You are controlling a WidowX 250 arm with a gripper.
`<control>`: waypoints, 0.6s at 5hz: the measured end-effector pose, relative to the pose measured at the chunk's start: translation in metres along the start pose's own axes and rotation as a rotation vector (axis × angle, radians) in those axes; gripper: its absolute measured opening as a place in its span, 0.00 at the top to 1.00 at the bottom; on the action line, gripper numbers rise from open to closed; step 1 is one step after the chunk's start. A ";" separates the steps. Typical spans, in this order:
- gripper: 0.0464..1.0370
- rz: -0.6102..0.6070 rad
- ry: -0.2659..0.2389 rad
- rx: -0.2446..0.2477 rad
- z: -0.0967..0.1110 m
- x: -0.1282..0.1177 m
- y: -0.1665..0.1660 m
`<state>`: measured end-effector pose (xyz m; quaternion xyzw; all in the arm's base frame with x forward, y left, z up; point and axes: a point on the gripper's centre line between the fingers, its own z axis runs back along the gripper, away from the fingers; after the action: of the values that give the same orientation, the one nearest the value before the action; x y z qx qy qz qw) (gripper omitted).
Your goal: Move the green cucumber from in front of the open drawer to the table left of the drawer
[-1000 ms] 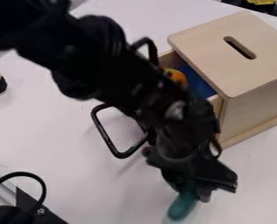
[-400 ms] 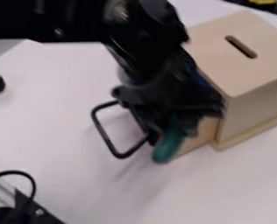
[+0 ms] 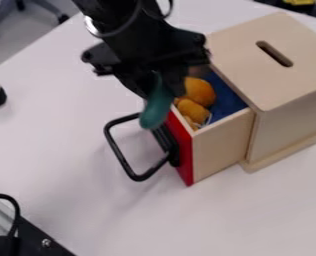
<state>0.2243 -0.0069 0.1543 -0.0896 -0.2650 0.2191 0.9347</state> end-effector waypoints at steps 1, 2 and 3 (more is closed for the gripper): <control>0.62 0.063 -0.011 0.075 -0.008 0.020 0.025; 0.62 0.105 -0.018 0.134 -0.019 0.037 0.043; 0.62 0.141 -0.008 0.198 -0.039 0.054 0.066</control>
<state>0.2623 0.0741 0.1271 -0.0144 -0.2389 0.3097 0.9202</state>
